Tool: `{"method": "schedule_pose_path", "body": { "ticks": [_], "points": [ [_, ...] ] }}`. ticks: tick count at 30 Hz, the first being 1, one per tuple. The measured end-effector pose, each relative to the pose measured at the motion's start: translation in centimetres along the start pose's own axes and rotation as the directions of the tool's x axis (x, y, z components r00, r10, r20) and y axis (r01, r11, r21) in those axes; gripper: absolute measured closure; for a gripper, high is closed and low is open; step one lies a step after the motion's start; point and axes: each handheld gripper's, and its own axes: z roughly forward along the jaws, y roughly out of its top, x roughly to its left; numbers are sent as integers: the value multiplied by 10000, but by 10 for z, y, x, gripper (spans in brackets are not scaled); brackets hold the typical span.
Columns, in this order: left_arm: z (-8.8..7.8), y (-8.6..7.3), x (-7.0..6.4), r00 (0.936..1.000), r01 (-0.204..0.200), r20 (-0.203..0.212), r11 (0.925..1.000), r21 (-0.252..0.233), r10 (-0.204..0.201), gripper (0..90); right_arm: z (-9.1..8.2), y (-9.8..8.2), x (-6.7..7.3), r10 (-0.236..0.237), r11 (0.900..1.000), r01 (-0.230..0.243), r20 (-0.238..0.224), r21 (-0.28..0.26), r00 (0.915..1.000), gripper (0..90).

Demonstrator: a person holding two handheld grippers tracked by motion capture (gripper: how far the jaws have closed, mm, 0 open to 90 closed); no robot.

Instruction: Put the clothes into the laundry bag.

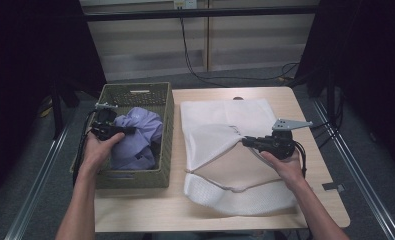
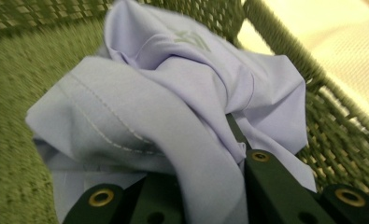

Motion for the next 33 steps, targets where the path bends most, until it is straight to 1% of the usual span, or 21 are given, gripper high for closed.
{"method": "schedule_pose_path", "body": {
  "ticks": [1,2,4,5,7,8,9,10,12,14,16,17,18,20,23,26,27,28,29,31,33],
  "points": [
    [-3,0,1,10000,-35,52,10000,-45,35,835,0,0,0,-3,10000,3,7,-4,10000,875],
    [-7,0,0,10000,39,-59,9995,-307,-40,835,0,0,0,8,10000,-8,11,-10,10000,875],
    [-12,0,0,10000,-1,48,9986,-537,4,836,-1,0,0,-11,10000,11,34,-14,10000,875],
    [-15,0,0,9999,-96,77,9986,-518,100,836,-1,0,0,-7,10000,8,46,-14,10000,875],
    [-18,0,-1,10000,-36,13,9970,-778,37,837,-1,0,1,0,10000,0,76,-10,10000,874],
    [-22,0,-2,10000,-43,77,9955,-948,50,836,-1,0,1,10,10000,-9,85,-12,10000,875],
    [-22,0,-2,10000,-43,77,9955,-948,50,837,-1,0,1,10,10000,-9,85,-12,10000,875],
    [-27,1,-3,9998,-99,133,9927,-1203,116,837,-1,0,2,1,10000,-1,85,-13,10000,874],
    [-31,2,-4,9998,-81,192,9889,-1483,111,836,0,0,1,22,10000,-22,70,-21,10000,874],
    [-31,2,-4,9998,-33,195,9877,-1566,65,837,0,0,1,19,10000,-19,83,-24,10000,875],
    [-36,1,-5,9998,-71,163,9833,-1816,102,837,0,1,2,-18,10000,18,62,-6,10000,874],
    [-38,1,-5,9997,-154,154,9819,-1886,186,837,0,1,2,1,10000,-1,100,-2,10000,875],
    [-39,2,-6,9997,-173,124,9789,-2038,203,837,0,1,2,46,10000,-46,83,-15,10000,875],
    [-43,3,-7,9997,-102,201,9742,-2254,151,836,-1,1,2,18,10000,-17,87,-29,10000,874],
    [-49,6,-10,9994,-257,159,9684,-2480,306,837,-1,1,1,11,10000,-10,93,-52,10000,874],
    [-55,10,-12,9993,-285,163,9607,-2760,343,836,-1,1,1,7,10000,-6,104,-57,9999,874],
    [-55,10,-12,9993,-285,163,9607,-2760,343,837,-1,1,2,12,10000,-11,93,-67,10000,874],
    [-59,12,-14,9991,-342,121,9559,-2916,395,837,-1,1,1,-1,10000,2,104,-78,9999,874],
    [-60,13,-14,9991,-333,139,9528,-3016,393,837,-2,1,1,-21,10000,22,112,-91,9999,875],
    [-61,13,-14,9990,-365,117,9513,-3061,421,837,-2,1,1,18,10000,-17,100,-90,9999,875],
    [-64,15,-17,9988,-414,101,9464,-3202,472,836,-2,1,1,7,9999,-5,115,-100,9999,875]
  ]
}}
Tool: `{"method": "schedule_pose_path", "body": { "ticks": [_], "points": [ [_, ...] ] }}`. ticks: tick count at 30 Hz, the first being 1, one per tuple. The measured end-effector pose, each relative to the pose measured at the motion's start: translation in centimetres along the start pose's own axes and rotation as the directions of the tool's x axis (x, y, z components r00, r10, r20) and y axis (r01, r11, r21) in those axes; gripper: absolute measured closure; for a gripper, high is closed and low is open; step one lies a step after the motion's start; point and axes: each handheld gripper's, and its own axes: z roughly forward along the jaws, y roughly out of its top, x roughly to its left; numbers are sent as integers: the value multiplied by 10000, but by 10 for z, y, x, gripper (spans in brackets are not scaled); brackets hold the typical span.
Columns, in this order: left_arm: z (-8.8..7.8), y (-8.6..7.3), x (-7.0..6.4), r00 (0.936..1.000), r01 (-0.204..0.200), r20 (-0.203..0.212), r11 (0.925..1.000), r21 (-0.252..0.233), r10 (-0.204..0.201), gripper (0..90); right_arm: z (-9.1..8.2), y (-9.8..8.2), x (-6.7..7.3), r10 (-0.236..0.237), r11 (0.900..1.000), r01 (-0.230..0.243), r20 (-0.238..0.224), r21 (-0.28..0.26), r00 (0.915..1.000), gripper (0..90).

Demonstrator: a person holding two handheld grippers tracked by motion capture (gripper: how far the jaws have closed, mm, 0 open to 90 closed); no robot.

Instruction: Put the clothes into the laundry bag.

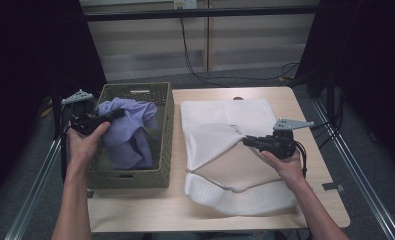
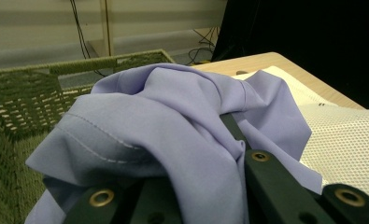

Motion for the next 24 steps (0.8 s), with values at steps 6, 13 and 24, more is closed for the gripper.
{"method": "schedule_pose_path", "body": {
  "ticks": [6,13,24],
  "points": [
    [-6,7,-4,9999,-157,-18,9994,-323,157,837,0,0,0,-5,10000,5,-15,0,10000,875],
    [-14,17,-6,9998,-175,59,9971,-742,180,837,0,0,0,-13,10000,13,2,-13,10000,874],
    [-27,26,-11,9992,-312,199,9912,-1285,340,836,0,0,0,18,10000,-18,-19,-5,10000,875]
  ]
}}
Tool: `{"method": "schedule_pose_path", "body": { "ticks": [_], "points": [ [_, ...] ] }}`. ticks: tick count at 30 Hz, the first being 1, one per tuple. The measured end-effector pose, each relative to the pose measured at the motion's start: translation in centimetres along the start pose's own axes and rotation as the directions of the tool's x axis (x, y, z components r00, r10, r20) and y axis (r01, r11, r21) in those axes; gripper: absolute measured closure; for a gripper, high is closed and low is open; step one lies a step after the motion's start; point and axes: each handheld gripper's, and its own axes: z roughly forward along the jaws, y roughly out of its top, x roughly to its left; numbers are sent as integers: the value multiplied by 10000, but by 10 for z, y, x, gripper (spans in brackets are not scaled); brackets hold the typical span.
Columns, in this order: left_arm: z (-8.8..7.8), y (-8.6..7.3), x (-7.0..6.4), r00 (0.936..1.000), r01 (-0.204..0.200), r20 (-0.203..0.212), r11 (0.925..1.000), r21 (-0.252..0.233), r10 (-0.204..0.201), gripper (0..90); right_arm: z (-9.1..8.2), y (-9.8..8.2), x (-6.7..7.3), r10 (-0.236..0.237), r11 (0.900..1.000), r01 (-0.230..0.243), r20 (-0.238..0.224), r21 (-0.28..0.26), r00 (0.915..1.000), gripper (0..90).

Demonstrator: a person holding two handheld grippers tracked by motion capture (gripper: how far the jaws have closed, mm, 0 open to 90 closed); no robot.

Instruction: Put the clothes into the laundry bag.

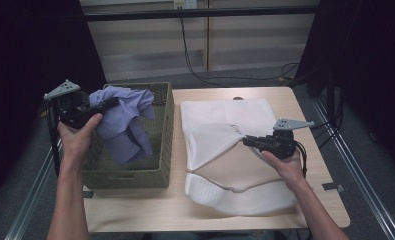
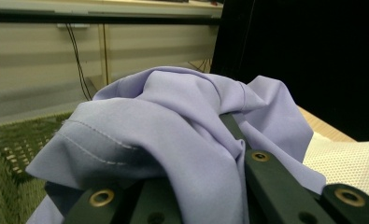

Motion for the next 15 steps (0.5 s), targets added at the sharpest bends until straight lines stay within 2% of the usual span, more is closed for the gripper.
{"method": "schedule_pose_path", "body": {
  "ticks": [6,15],
  "points": [
    [-9,10,-5,9996,-170,219,9989,-435,180,836,0,0,0,-27,10000,27,17,-11,10000,874],
    [-18,21,-12,9989,-464,66,9969,-635,469,836,-1,0,0,-26,10000,27,62,-24,10000,874]
  ]
}}
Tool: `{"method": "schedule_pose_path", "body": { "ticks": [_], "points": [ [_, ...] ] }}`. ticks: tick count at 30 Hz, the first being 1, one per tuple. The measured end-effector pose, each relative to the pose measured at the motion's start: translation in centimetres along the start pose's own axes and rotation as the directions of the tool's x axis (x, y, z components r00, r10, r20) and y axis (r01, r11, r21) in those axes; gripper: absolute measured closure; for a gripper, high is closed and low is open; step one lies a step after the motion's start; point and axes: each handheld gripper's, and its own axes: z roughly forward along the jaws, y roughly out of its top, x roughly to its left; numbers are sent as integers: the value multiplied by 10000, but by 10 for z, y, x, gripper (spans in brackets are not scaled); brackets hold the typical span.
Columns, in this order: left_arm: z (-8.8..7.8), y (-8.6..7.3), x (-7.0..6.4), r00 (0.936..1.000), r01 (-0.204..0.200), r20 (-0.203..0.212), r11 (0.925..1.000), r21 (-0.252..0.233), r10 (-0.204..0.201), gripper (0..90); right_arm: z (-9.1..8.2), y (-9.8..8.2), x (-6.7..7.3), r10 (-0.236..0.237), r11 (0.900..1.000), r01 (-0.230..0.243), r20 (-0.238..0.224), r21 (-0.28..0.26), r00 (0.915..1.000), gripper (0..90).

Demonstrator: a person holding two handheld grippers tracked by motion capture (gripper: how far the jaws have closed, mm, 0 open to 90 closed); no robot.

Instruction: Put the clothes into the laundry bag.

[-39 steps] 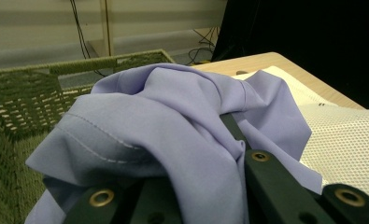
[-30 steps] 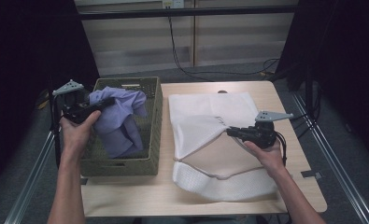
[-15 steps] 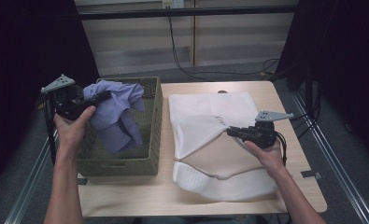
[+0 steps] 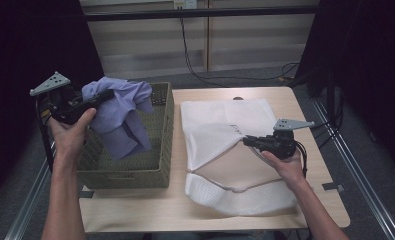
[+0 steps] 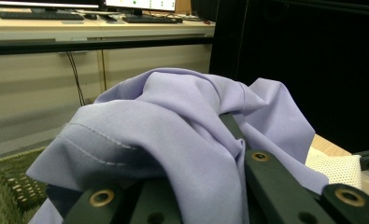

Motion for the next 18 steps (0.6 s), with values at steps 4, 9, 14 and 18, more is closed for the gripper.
{"method": "schedule_pose_path", "body": {
  "ticks": [4,9,14,18],
  "points": [
    [-4,7,-3,9998,-196,-2,9998,-107,196,836,0,0,-1,2,10000,-2,-41,-5,10000,875],
    [-11,16,-7,9994,-344,-42,9991,-245,343,836,0,0,0,-13,10000,13,-54,18,10000,875],
    [-17,21,-8,9994,-340,30,9982,-496,342,836,2,0,1,-48,10000,49,-67,51,10000,875],
    [-20,25,-10,9991,-416,19,9972,-615,417,836,2,0,0,-37,10000,37,-66,30,10000,875]
  ]
}}
